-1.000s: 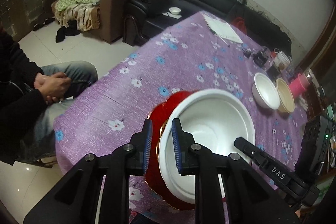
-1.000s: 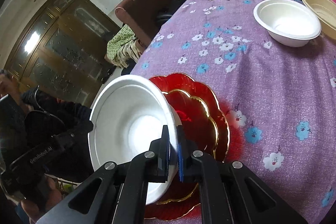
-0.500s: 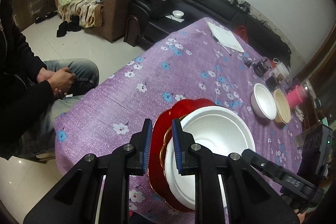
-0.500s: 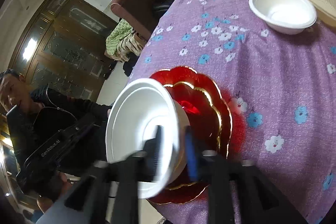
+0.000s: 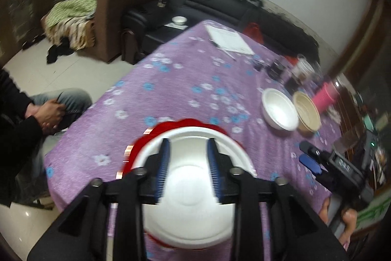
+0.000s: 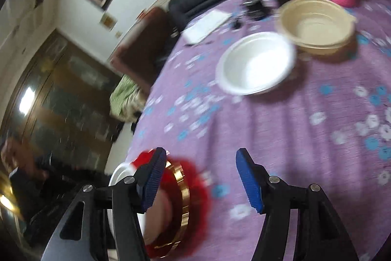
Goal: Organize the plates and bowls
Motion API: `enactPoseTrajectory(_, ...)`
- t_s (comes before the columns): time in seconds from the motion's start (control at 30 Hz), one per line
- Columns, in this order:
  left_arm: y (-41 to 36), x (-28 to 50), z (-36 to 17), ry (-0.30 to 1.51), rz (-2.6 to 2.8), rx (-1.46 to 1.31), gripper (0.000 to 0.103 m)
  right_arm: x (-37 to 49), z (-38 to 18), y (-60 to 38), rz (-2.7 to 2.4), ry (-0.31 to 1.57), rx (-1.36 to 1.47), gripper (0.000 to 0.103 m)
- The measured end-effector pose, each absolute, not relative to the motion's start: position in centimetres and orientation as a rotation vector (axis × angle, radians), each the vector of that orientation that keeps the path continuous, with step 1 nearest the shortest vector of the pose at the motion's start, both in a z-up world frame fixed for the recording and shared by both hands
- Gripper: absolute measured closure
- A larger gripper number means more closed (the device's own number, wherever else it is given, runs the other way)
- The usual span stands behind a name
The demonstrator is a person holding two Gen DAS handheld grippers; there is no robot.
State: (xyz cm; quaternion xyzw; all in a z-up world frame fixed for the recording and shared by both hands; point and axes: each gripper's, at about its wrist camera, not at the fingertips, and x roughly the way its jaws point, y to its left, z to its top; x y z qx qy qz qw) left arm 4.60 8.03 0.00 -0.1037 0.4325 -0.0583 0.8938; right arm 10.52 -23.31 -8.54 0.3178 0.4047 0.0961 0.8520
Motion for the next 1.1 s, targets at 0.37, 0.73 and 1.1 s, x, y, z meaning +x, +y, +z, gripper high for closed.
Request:
enactPoseTrajectory(0.37,-2.4,8.5,2.5,0.919,-0.221,-0.237,0.064,11.9,-11.1,-33.5,0.058,0.77,0.839,0.041)
enactPoseTrajectory(0.73,-8.2,20.4,-0.9,1.17,-0.11,-0.261,0.055,20.4,-13.3,-35.0,0.063,0.873,0.939,0.041)
enactPoseTrajectory(1.1,-11.3,24.9,-5.1,1.209,-0.099,-0.213,0.055,20.7,-14.9,-36.0,0.102,0.876,0.986,0.041)
